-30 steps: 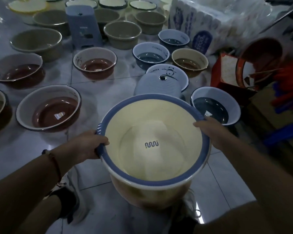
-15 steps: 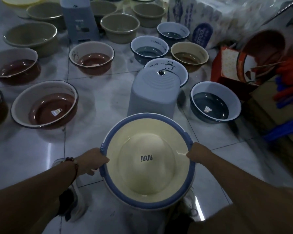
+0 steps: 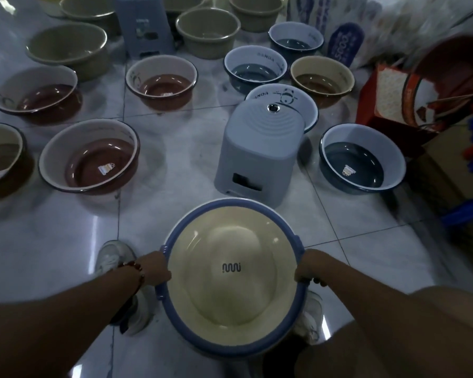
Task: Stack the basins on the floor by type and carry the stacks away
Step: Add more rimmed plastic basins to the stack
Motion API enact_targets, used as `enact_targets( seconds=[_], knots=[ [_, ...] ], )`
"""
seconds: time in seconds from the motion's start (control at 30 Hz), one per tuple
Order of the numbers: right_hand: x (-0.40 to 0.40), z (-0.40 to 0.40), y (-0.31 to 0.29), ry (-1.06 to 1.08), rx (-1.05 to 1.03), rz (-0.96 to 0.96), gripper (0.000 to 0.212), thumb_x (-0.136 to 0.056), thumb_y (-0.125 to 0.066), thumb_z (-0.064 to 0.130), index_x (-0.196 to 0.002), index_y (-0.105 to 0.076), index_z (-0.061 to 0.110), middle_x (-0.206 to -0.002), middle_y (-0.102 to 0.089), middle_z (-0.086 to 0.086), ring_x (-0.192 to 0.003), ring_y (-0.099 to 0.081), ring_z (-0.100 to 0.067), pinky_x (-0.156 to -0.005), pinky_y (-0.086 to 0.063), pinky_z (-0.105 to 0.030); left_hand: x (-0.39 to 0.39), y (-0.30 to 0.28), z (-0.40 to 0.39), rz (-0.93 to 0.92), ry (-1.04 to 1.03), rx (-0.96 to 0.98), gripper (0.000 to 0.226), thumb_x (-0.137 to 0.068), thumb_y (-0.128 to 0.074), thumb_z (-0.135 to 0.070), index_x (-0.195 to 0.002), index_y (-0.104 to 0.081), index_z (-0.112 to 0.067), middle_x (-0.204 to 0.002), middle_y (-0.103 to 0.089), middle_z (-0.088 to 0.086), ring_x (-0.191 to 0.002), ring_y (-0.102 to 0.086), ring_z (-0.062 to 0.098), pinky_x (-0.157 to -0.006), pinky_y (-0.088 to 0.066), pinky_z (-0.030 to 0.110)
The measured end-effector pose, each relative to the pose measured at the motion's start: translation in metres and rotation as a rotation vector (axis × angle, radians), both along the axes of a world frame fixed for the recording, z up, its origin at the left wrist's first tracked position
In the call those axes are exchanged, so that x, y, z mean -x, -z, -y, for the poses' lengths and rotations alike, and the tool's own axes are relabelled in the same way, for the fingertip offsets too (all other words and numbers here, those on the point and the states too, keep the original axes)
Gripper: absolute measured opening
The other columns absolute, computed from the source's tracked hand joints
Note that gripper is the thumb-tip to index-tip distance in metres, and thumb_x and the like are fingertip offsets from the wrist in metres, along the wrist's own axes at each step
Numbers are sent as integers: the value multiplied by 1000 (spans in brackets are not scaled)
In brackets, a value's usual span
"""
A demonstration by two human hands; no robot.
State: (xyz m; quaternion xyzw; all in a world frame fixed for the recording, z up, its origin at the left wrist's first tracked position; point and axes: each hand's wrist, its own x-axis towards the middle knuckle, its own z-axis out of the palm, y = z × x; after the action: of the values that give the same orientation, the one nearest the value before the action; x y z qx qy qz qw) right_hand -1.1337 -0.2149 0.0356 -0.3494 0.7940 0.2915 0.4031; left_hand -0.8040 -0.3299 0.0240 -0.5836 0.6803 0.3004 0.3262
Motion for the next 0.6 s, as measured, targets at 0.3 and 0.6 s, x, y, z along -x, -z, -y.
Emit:
enact_targets(
  seconds=[0.3, 0.6],
  knots=[
    [-22, 57, 3, -71, 612, 281, 88, -89, -62, 44, -157, -11, 20, -157, -32, -8, -138, -40, -29, -110, -38, -41, 36, -11, 36, -143, 374, 330, 81, -92, -55, -41, -156, -8, -27, -152, -32, 8, -122, -53, 31, -91, -47, 42],
    [40, 198, -11, -178, 956, 125, 58, -97, -53, 46, -147, -42, 18, -152, -39, -7, -139, -37, -24, -111, -30, -35, 150, -41, 155, -397, 277, 570, 82, -93, -45, -62, -158, -7, -28, -166, -5, 11, -151, -14, 31, -121, -18, 50]
  ],
)
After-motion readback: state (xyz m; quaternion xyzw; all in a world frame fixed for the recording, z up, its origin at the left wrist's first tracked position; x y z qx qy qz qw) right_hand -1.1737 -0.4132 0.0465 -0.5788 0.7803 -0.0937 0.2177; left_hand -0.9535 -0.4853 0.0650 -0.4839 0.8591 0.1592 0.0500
